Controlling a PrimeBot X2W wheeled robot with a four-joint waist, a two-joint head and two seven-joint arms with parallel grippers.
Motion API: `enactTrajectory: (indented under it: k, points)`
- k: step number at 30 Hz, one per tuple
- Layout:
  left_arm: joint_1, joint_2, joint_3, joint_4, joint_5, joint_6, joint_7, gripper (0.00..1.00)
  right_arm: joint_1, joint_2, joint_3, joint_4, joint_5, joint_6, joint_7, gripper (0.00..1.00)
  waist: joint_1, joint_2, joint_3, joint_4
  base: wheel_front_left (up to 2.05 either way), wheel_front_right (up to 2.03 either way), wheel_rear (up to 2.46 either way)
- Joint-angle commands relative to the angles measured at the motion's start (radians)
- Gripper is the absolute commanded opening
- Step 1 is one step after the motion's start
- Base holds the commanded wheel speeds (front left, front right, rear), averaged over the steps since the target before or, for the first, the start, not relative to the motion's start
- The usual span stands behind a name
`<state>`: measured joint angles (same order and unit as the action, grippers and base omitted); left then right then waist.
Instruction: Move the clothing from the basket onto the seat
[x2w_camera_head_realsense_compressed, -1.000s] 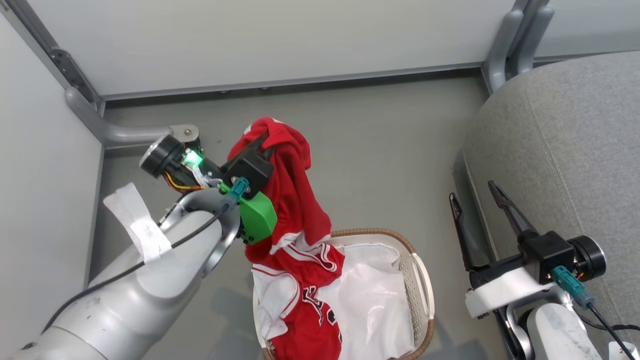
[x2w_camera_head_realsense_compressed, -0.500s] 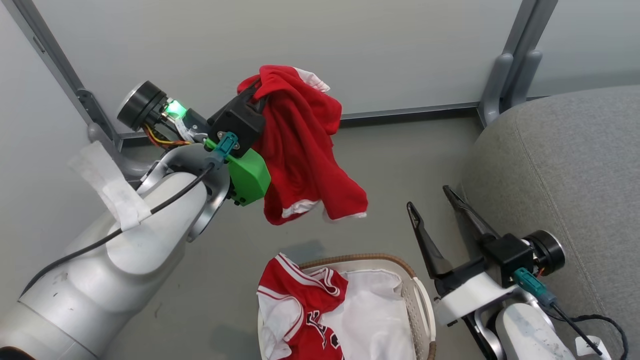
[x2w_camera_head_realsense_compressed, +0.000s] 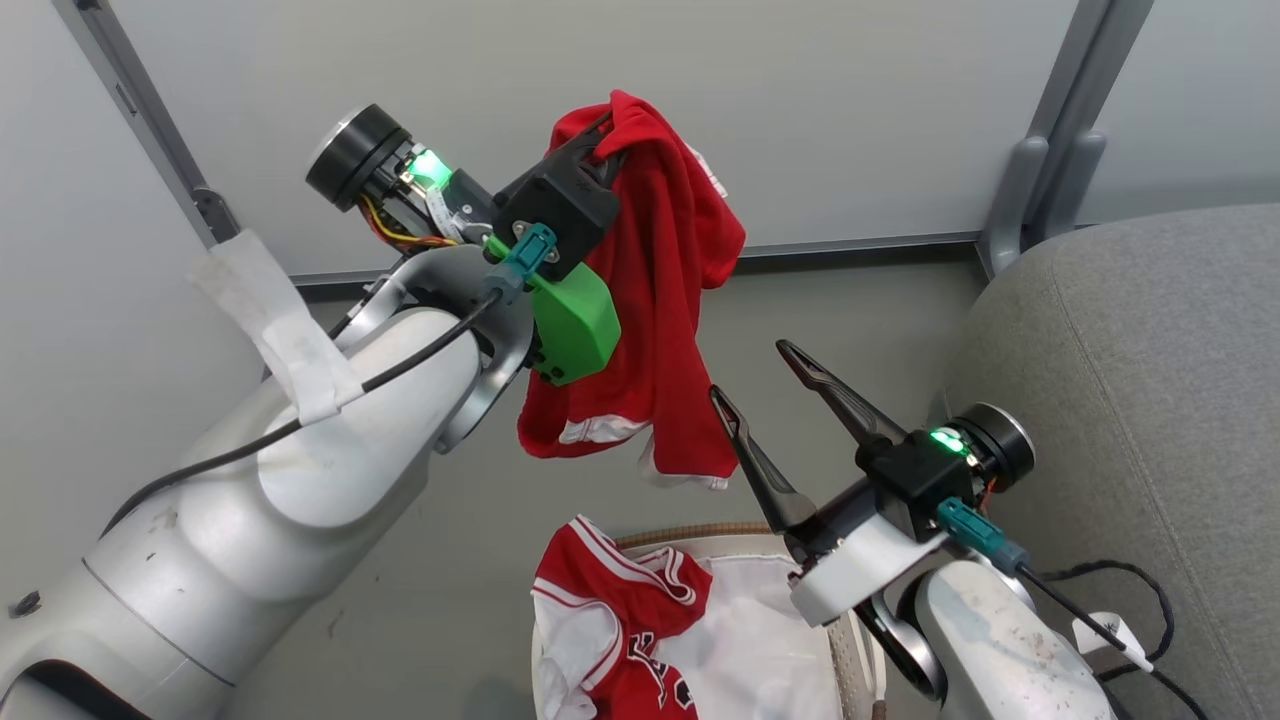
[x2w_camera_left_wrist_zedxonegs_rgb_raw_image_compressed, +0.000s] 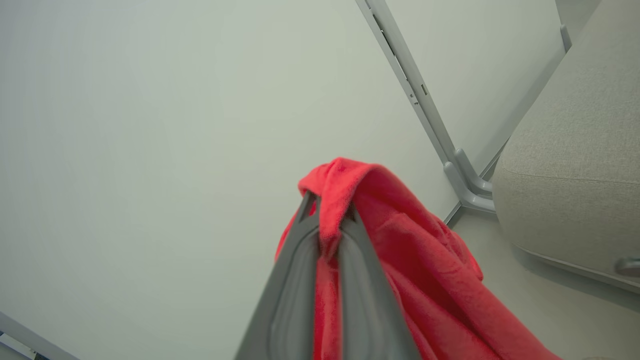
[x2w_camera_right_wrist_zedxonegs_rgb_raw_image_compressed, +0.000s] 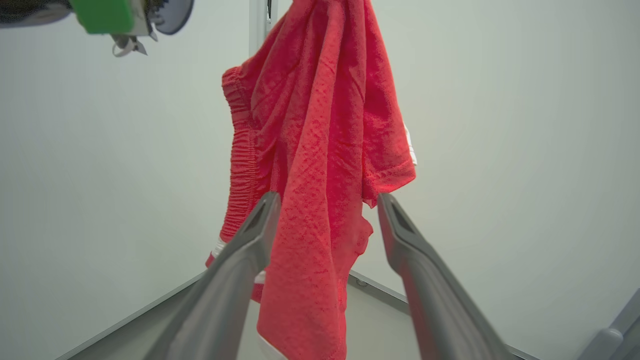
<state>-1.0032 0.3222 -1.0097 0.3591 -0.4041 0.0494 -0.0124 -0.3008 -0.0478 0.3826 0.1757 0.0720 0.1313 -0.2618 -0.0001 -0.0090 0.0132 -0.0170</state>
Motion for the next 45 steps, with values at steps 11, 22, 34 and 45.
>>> enactTrajectory:
  k: [11, 22, 34, 45]
  points:
    - [-0.014, -0.051, -0.023, -0.040, -0.023, -0.011, 0.003, 0.00, -0.170, -0.004, 0.012, 0.171, 0.009, -0.001, -0.005, 1.00, 0.0001, 0.0090, -0.005, 0.053, 0.00, 0.00, 0.00]
    - [0.021, -0.083, -0.044, -0.103, -0.046, -0.015, -0.018, 0.00, -0.238, -0.004, 0.041, 0.284, 0.039, -0.001, -0.005, 0.25, 0.0001, 0.0090, -0.005, 0.077, 0.00, 0.00, 0.00]
    - [0.140, -0.060, -0.017, -0.079, -0.113, 0.021, -0.092, 0.00, -0.241, -0.005, 0.012, 0.289, 0.066, -0.001, -0.005, 0.00, 0.0001, 0.0090, 0.002, 0.070, 0.00, 0.00, 0.00]
    - [0.290, -0.056, 0.012, -0.006, -0.143, 0.048, -0.232, 1.00, -0.237, -0.004, -0.070, 0.273, 0.027, -0.001, -0.005, 0.00, 0.0001, 0.0090, 0.012, 0.062, 0.00, 0.00, 0.00]
